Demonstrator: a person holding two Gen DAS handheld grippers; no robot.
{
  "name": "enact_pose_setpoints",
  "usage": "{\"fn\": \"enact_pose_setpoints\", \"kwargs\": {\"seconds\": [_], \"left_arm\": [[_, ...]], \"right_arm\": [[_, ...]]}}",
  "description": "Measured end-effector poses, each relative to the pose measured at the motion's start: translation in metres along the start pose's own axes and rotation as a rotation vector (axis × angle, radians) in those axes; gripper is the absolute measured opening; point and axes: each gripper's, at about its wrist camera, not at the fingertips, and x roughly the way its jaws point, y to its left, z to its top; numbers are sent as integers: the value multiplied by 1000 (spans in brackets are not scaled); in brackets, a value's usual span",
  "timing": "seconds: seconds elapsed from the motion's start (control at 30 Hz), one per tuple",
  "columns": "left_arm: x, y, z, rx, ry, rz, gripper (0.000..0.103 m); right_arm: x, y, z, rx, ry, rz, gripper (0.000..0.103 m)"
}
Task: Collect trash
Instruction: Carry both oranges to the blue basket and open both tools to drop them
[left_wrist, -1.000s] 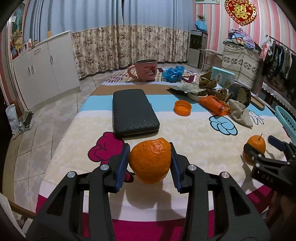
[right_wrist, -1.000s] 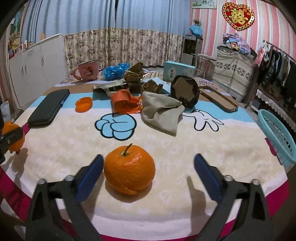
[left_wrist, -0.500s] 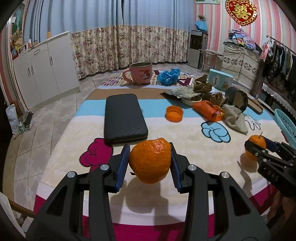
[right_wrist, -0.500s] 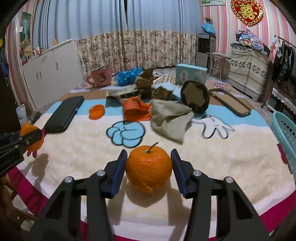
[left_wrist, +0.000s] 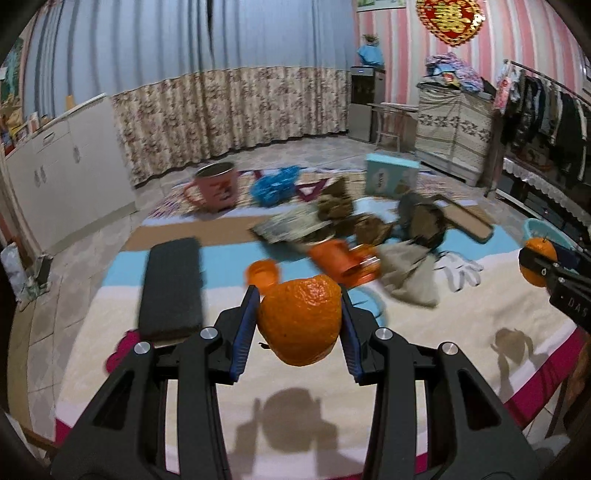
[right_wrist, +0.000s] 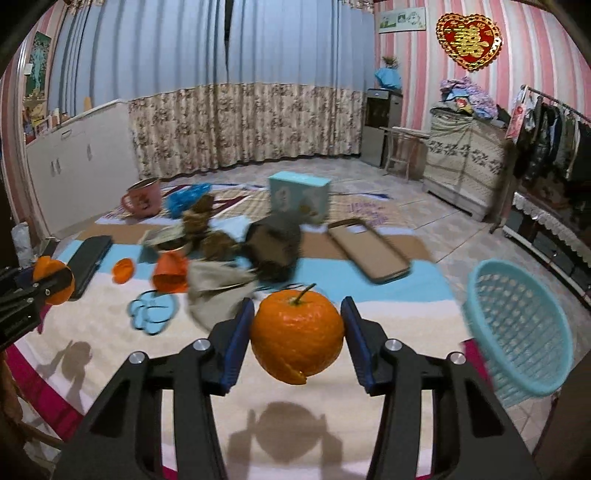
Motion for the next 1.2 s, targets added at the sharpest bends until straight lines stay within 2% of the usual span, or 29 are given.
{"fn": "enact_pose_setpoints", "kwargs": {"seconds": [0.23, 0.33, 0.5, 0.63, 0.73, 0.83, 1.0, 1.2], "left_arm": [[3, -67, 45, 40, -82, -108, 40], [4, -101, 66, 72, -121, -153, 40], [11, -159, 97, 85, -148, -270, 40], [17, -203, 111, 114, -156, -327, 40], [22, -236, 115, 170, -158, -344, 40], [30, -270, 115, 205, -139, -401, 40], [39, -321, 106, 270, -115, -470, 41], [68, -364, 92, 284, -27, -526, 41]], "right_arm": [[-4, -74, 24, 87, -19, -85, 49], [-1, -92, 30, 103, -18, -120, 48], [5, -123, 34, 160, -15, -186, 49], [13, -156, 31, 200, 12, -278, 48], [17, -188, 27, 238, 36, -334, 48], [18, -216, 25, 280, 51, -371, 48], [5, -249, 22, 345, 1, -393, 48], [7, -272, 7, 377, -47, -387, 48]]}}
